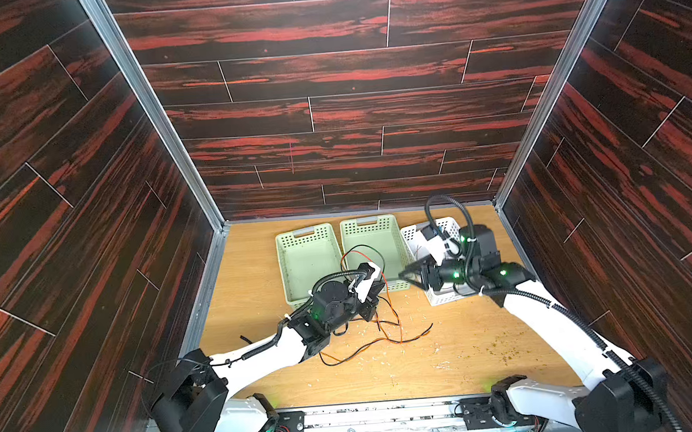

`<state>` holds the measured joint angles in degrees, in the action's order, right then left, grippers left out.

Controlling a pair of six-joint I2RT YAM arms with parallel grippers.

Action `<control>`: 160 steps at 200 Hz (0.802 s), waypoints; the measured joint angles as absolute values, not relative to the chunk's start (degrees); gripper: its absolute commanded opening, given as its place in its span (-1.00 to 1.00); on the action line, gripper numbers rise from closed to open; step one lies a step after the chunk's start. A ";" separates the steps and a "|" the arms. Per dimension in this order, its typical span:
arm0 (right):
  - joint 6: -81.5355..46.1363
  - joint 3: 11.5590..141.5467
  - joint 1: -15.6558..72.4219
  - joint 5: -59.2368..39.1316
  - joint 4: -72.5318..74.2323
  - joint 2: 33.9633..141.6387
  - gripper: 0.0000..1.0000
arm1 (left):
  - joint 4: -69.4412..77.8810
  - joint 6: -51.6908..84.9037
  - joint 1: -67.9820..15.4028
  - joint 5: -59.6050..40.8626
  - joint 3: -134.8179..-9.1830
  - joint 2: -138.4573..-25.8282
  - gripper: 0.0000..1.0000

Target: Untangle the cables

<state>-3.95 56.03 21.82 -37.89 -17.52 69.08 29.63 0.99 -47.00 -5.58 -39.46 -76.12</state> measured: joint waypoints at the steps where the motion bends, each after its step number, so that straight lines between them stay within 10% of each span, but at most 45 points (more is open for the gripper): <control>1: -3.90 55.86 21.85 -38.00 -17.41 69.06 0.03 | 29.61 0.99 -47.00 -5.61 -39.46 -76.09 -1.00; 84: -4.32 47.09 26.68 -41.47 -2.83 71.88 0.01 | 24.43 0.86 -47.00 -8.08 -40.07 -75.26 -1.00; 160: -4.40 46.94 28.91 -41.28 2.09 76.07 -0.46 | 21.02 0.82 -46.78 -8.82 -42.70 -75.26 -1.00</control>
